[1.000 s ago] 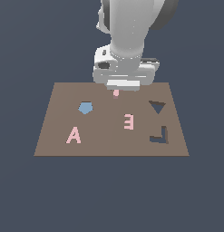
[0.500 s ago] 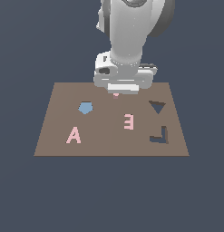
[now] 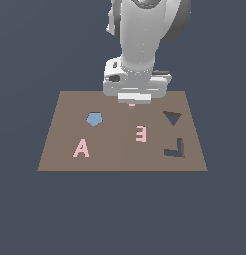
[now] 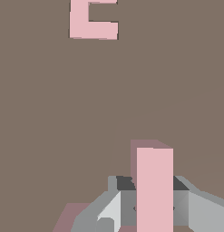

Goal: Insert a designated object into the corresponding slot on a board.

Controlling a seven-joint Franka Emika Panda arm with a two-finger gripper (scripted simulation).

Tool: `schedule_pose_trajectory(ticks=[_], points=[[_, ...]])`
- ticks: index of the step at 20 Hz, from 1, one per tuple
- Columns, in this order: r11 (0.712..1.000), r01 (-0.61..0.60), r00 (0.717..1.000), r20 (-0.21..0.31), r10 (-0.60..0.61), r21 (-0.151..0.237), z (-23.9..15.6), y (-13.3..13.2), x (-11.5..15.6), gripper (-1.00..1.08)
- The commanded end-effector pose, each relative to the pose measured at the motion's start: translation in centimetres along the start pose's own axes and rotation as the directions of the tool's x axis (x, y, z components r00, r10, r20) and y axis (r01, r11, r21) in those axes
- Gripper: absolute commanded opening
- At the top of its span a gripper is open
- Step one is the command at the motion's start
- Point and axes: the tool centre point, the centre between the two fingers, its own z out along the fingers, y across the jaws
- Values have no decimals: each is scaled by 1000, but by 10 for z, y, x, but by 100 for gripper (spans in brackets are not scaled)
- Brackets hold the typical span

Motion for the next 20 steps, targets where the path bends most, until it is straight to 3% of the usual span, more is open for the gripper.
schedule_pose_trajectory(ticks=[1, 11, 20], points=[[1000, -10, 1000, 0, 10, -3, 0, 6, 0, -100], [1000, 14, 1000, 0, -14, -1, -3, 2, 1, -100], [992, 124, 992, 0, -124, -1, -4, 12, 10, -100]])
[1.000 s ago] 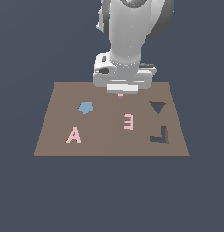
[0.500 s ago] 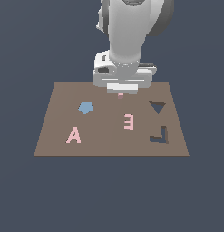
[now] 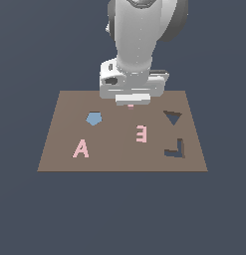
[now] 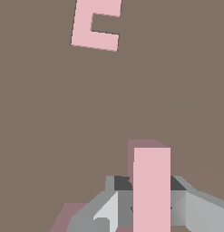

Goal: Insert a designated object into the corresponding slot on a board.

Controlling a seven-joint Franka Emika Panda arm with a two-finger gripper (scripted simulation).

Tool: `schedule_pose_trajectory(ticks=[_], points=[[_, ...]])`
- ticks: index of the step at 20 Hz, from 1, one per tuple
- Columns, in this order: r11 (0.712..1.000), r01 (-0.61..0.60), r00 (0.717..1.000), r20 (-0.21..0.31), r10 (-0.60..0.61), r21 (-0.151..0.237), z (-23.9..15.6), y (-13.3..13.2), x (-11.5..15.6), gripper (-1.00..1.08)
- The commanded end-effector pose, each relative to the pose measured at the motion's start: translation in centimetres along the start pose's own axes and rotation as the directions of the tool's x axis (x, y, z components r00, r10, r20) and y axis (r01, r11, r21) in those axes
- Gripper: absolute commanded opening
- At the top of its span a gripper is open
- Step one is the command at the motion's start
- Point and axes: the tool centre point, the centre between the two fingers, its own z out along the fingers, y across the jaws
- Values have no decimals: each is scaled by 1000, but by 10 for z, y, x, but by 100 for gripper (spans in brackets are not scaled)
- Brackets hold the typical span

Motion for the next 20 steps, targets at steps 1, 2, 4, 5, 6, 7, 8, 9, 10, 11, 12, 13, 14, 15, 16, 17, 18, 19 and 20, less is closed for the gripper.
schedule_pose_trajectory(ticks=[1, 2, 4, 5, 6, 7, 8, 9, 10, 11, 12, 13, 14, 15, 16, 17, 18, 19, 20], points=[[999, 43, 999, -1, -43, 0, 0, 4, 3, -100], [998, 63, 998, -1, -63, 0, 0, 6, 5, -100], [994, 107, 994, -1, -107, 0, 0, 9, 9, -100], [991, 131, 991, -1, -131, 0, 0, 11, 11, -100], [988, 157, 988, -1, -157, 0, -1, 13, 13, -100], [983, 184, 983, -1, -184, 0, -1, 15, 15, -100], [977, 212, 977, -1, -212, -1, -1, 17, 18, -100], [971, 241, 971, -2, -241, -1, -1, 19, 21, -100], [962, 271, 962, -2, -271, -1, -1, 21, 24, -100], [953, 303, 953, -2, -303, -1, -1, 23, 27, -100], [942, 336, 942, -2, -336, -1, -1, 25, 31, -100], [929, 370, 929, -2, -370, -1, -1, 27, 34, -100], [915, 405, 915, -2, -405, -1, -1, 29, 38, -100], [898, 439, 898, -3, -439, -1, -1, 31, 42, -100], [881, 474, 881, -3, -474, -2, -2, 33, 47, -100], [862, 507, 862, -3, -507, -2, -2, 34, 51, -100], [841, 541, 841, -3, -541, -2, -2, 36, 55, -100], [819, 573, 819, -3, -573, -2, -2, 37, 60, -100], [796, 605, 796, -3, -605, -2, -2, 38, 64, -100]])
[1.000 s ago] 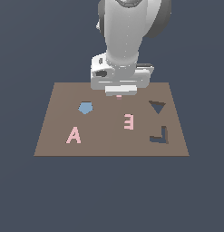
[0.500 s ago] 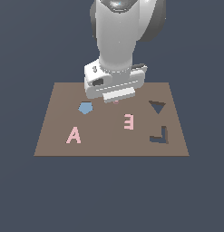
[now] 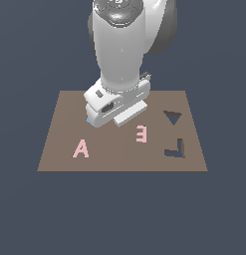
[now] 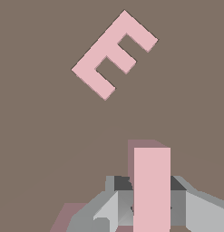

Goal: Insert a designated object into the corresponding slot on a board.

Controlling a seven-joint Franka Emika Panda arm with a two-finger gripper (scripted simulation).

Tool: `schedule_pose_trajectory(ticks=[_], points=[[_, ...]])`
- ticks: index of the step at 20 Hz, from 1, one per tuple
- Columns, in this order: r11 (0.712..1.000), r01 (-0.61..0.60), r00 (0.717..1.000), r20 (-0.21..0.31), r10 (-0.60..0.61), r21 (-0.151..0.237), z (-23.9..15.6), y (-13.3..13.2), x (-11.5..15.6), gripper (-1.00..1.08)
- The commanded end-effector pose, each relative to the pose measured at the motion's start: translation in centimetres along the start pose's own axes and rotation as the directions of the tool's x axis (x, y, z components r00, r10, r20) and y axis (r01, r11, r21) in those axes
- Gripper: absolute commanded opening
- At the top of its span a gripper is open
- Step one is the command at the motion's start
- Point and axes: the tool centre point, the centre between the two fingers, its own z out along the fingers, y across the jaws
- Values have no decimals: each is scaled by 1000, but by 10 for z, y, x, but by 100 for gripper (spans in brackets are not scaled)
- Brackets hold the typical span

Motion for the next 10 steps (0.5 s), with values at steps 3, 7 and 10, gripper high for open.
schedule_pose_trajectory(ticks=[3, 7, 10], points=[[984, 181, 984, -1, -181, -1, -1, 15, 15, -100], [941, 338, 941, -2, -338, -1, -1, 25, 31, -100], [892, 452, 892, -2, -452, -2, -1, 31, 44, -100]])
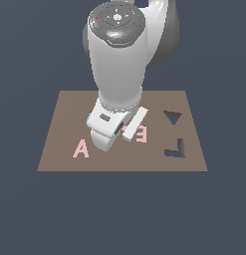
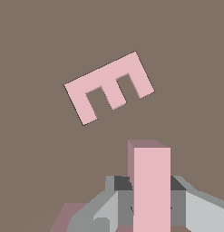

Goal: Insert a designated object into the corresponding slot on a board.

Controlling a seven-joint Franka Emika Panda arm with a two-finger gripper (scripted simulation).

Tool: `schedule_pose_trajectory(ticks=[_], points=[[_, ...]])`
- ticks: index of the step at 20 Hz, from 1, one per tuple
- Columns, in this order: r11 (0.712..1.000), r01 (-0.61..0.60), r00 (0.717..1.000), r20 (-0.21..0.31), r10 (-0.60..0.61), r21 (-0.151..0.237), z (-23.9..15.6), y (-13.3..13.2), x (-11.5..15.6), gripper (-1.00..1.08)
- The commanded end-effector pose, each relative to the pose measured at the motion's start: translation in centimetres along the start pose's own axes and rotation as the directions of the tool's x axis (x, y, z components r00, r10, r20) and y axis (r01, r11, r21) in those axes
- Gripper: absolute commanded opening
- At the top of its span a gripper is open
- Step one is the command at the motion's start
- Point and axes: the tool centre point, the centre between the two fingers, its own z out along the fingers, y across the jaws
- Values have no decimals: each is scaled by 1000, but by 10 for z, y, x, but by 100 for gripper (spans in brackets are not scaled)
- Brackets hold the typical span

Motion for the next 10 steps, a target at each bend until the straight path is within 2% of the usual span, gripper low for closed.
schedule_pose_trajectory(ticks=[1, 5, 10], points=[[994, 107, 994, -1, -107, 0, 0, 9, 9, -100], [962, 272, 962, -1, -272, -1, -1, 21, 25, -100], [882, 471, 882, -2, -471, -1, -1, 32, 47, -100]])
